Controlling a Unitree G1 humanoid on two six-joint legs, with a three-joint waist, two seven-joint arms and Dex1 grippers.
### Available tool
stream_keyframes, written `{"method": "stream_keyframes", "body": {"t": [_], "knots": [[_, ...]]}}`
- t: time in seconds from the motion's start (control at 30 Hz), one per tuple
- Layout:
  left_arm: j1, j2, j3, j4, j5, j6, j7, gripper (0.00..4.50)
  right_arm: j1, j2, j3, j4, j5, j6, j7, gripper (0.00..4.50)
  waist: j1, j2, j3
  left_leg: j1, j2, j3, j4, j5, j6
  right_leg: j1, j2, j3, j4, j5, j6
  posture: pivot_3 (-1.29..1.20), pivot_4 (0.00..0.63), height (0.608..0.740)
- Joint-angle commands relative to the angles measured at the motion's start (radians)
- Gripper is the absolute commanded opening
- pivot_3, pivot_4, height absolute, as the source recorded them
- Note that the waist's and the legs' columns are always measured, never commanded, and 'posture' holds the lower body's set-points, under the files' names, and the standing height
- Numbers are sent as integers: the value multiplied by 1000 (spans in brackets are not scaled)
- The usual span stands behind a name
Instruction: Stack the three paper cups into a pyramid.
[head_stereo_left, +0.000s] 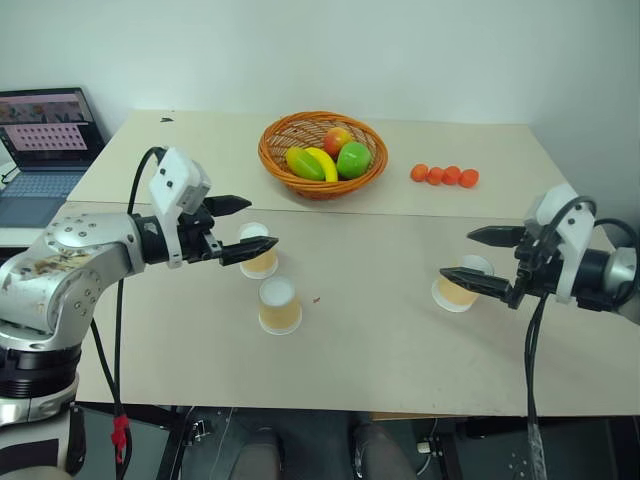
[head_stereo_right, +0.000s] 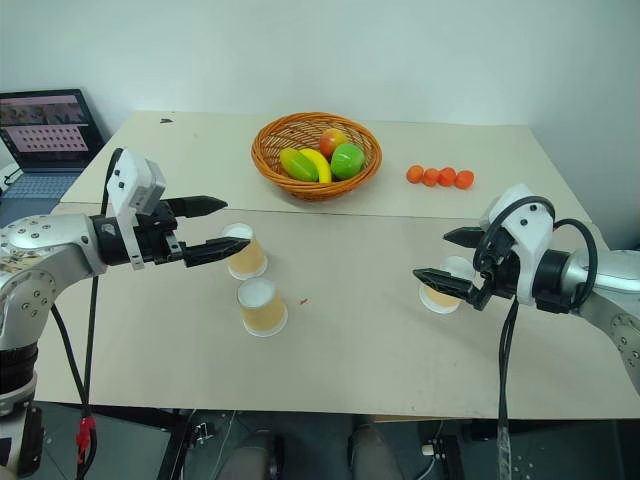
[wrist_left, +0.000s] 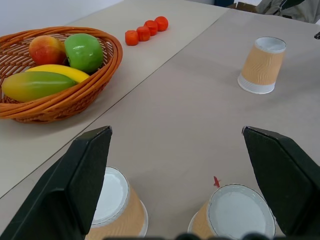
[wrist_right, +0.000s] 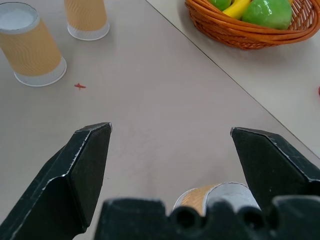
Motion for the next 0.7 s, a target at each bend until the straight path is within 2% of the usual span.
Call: {"method": "stream_keyframes", "body": {"t": [0.03,0.13,0.2,0.27,0.37,0.5,0.6,0.7], "knots": [[-31,1,5,-14,-5,-25,-16,4451,-15,11,-42,-20,0,14,-14,4500,0,0,0,0,0,0,0,0,0,0,0,0,0,0,0,0,150,734],[-38,-63,59,-35,-126,22,-11,4451,-44,22,-24,-12,0,18,-20,4500,0,0,0,0,0,0,0,0,0,0,0,0,0,0,0,0,150,734],[-29,-69,78,-47,-160,29,-22,4451,-50,27,-24,-12,4,18,-7,4500,0,0,0,-1,0,0,1,0,0,0,0,0,0,0,0,0,150,734],[-30,-71,93,-40,-182,34,-15,4451,-52,28,-25,-10,4,20,2,4500,-2,0,0,-1,0,-1,2,0,0,0,0,0,0,0,0,0,150,734],[20,-19,89,-78,-206,60,-53,4451,-52,32,-39,-8,15,32,7,4500,-5,0,0,-1,0,0,2,0,0,0,0,0,1,0,0,0,150,734],[123,40,62,-135,-138,-21,-106,4451,-47,29,-44,-7,16,39,19,4500,-7,0,0,0,0,0,2,0,0,0,0,0,1,0,0,0,150,734],[193,-11,85,-130,-72,-118,-54,4451,-46,32,-37,2,12,46,21,4500,-3,0,0,0,0,0,3,0,0,1,0,0,1,0,0,0,150,734],[249,-65,113,-130,-62,-165,-18,4451,-44,39,-32,2,6,44,21,4500,0,1,0,1,0,0,4,0,0,2,0,0,1,1,0,0,150,734]]}}
